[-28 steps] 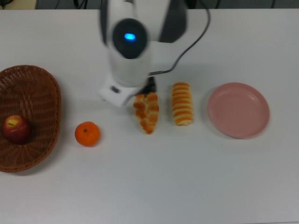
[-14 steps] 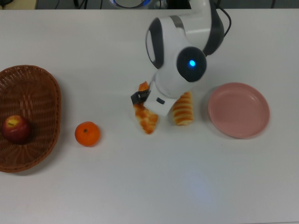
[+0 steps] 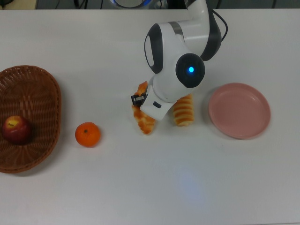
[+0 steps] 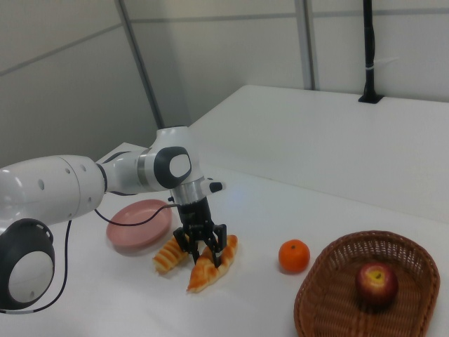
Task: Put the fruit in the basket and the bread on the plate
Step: 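Carry the braided roll onto the pink plate and release it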
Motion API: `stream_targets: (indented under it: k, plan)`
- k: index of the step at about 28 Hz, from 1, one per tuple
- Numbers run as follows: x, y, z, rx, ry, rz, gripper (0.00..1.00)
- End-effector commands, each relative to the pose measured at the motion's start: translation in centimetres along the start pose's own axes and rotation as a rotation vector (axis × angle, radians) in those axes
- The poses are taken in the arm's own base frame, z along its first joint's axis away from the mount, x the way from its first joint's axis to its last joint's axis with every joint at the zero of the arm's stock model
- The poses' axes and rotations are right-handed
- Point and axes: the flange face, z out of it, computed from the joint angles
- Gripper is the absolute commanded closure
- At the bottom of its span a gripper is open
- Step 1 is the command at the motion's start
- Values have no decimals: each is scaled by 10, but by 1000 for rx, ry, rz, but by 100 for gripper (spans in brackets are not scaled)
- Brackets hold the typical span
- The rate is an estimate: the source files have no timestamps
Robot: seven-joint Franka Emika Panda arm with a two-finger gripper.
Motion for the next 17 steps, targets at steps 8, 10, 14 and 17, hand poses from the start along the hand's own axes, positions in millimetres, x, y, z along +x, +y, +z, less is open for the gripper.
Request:
stream_targets:
  k: [8,10,14,17]
  plan:
    - [-11,10,-41,46,75,54,100]
    - [-12,6,-48,48,85,67,100]
    - [-14,-9,-64,44,113,99,100]
    - [-12,-36,-87,45,154,80,100]
